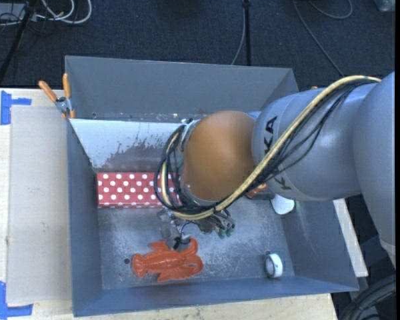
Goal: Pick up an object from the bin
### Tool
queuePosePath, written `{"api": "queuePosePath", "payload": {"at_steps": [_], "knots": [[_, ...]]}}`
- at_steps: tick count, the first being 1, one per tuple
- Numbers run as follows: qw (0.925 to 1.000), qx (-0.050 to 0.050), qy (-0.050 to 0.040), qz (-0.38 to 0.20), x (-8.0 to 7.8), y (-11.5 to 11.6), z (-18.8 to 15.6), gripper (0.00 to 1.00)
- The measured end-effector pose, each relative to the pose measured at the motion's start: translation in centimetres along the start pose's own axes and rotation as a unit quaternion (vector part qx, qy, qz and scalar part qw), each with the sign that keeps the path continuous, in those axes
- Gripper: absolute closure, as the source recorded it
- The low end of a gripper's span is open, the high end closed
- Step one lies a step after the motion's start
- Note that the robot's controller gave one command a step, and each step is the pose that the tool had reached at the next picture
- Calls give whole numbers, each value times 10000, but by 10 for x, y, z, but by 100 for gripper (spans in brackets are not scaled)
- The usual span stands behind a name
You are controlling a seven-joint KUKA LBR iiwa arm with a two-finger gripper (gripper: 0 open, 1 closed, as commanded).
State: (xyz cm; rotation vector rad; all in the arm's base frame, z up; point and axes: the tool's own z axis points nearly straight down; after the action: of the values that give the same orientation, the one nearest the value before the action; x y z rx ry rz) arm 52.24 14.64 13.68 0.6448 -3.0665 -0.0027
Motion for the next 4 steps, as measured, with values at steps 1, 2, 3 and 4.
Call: {"api": "queuePosePath", "payload": {"at_steps": [1, 2, 3, 4], "knots": [[10000, 0, 1, 6, 0, 0, 0, 0], [10000, 0, 2, 9, 0, 0, 0, 0], [9997, 9, -34, -254, 3, 1, 17, 0], [9922, -8, 14, -1249, 36, 3, 56, 100]]}}
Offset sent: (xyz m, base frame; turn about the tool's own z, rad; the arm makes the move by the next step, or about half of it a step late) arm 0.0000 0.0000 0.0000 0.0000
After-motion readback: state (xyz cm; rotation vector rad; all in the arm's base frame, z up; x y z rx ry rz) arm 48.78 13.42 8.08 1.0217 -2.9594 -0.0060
